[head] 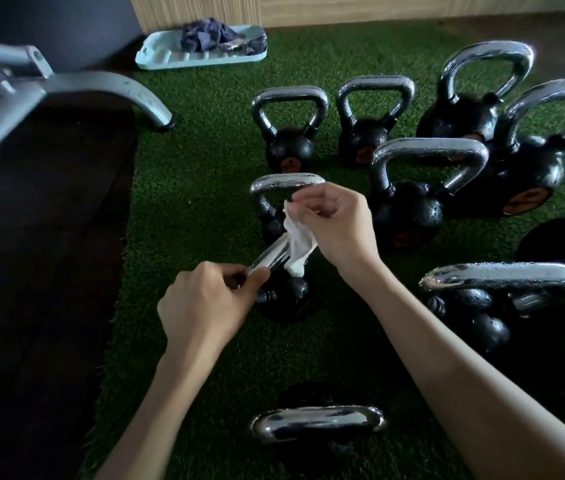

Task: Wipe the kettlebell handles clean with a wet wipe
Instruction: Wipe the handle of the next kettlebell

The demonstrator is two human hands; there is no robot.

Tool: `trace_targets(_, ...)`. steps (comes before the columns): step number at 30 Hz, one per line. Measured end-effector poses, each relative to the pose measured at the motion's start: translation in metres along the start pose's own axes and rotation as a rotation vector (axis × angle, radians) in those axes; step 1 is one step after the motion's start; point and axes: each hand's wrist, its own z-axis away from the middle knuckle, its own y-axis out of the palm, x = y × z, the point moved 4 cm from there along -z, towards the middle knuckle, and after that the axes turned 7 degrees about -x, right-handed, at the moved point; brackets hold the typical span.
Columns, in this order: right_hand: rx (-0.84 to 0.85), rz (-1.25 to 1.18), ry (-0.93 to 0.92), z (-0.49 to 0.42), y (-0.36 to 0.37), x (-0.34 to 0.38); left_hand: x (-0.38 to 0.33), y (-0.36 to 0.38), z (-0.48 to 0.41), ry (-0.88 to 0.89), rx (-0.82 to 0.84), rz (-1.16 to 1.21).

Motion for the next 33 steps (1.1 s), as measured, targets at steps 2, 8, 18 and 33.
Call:
trace_targets(2,0.033,0.200,-0.131,0.003,0.007,-0.005,-0.002,0.000,0.000,0.025,-0.015,-0.006)
trace_targets(8,0.240,0.493,-0.377,0.001,0.007,-0.002,-0.001,0.000,-0.001,0.016,-0.007,-0.015)
trace_targets(18,0.167,0.425,-0.406,-0.010,-0.004,0.010,0.015,-0.004,-0.012,-0.041,0.048,0.049)
trace_targets(33,-0.086,0.295,0.108,0.018,0.046,-0.053,0.039,0.003,-0.013,-0.065,0.110,0.173)
